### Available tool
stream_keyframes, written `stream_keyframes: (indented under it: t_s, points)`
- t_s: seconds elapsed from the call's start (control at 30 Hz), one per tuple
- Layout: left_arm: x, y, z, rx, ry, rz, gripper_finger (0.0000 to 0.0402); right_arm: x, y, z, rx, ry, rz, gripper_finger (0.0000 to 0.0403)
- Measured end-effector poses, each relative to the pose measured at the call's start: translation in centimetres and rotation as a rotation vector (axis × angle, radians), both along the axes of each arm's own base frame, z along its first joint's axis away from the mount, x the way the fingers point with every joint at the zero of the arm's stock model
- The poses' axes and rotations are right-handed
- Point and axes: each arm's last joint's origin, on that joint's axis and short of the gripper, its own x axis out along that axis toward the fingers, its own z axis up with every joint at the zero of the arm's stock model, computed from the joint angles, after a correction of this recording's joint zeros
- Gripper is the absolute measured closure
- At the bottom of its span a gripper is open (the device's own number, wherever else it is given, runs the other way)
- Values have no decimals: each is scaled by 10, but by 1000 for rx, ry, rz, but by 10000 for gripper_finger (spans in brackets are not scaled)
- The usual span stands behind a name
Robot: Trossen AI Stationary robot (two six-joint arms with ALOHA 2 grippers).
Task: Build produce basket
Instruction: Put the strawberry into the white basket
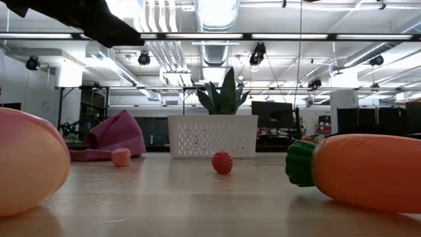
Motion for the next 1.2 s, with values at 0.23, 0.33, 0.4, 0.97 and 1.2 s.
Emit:
stream_keyframes:
  t_s: [0.23, 0.33, 0.4, 0.97, 1.2]
  points:
    - [0, 0, 0, 0, -2, 1, 192, 9, -37, 26, 94, 221, 39, 283]
    - [0, 0, 0, 0, -2, 1, 192, 18, -53, 37, 128, 279, 95, 283]
    - [0, 0, 0, 0, -3, 1, 192, 24, -64, 44, 149, 306, 149, 283]
    - [0, 0, 1, 24, -1, -6, 192, 89, -202, 30, 301, 357, 293, 283]
    - [0, 0, 0, 24, 1, -6, 192, 107, -250, -16, 408, 462, 249, 283]
